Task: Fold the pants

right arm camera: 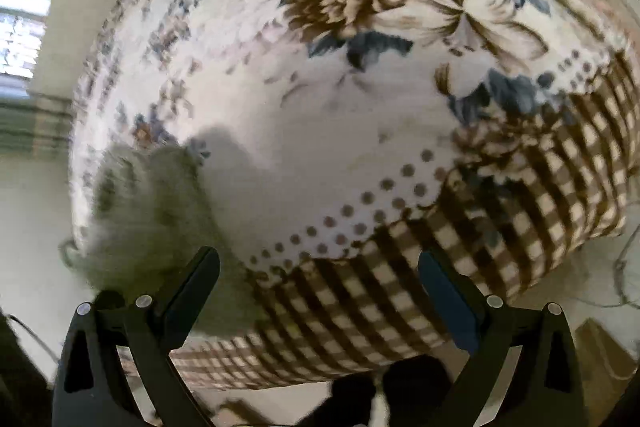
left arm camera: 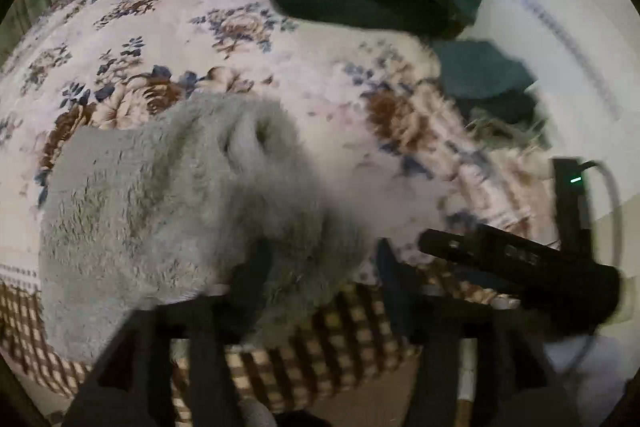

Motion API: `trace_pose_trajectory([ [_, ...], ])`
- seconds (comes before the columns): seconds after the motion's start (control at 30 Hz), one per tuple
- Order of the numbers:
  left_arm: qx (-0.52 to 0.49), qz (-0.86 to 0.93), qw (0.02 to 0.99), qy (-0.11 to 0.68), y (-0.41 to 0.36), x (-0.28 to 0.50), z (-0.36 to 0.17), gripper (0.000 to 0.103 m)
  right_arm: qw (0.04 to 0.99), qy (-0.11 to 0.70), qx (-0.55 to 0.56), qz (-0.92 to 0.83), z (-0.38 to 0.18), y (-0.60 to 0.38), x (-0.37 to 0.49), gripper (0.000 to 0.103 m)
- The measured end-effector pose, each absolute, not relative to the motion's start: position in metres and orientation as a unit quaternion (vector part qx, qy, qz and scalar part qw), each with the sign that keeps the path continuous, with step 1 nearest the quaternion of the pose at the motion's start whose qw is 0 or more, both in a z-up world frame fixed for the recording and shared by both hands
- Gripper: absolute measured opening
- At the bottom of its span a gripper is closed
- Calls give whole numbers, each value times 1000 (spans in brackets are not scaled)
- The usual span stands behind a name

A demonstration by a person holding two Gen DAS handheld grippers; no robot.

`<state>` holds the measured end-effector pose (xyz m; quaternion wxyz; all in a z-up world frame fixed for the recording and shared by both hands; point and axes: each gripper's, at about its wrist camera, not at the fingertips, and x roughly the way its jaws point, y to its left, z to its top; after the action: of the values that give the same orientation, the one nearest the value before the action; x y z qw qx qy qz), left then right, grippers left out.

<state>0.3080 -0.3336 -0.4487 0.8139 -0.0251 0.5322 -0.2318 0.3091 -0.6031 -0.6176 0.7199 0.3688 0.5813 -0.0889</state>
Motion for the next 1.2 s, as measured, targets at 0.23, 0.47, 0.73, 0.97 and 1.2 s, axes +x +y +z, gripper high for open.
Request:
trace_pose_trajectory([
  [0.23,-54,-190,839,507,-272,328,-401,91,709,568,418,26,-614,-572,373,101],
  [0.47,-24,-39,842,537,-172,380,-444,91,631,632,439,97,-674,-511,467,88],
  [0.73,-68,-11,797,600,-129,408,-513,91,744,557,369,2,-620,-521,469,25],
  [0.97,-68,-18,780,621,-128,406,-533,91,670,600,438,2,-655,-551,425,67],
  [1.2,-63,-19,777,626,-127,404,-542,91,593,595,542,9,-714,-537,340,64],
])
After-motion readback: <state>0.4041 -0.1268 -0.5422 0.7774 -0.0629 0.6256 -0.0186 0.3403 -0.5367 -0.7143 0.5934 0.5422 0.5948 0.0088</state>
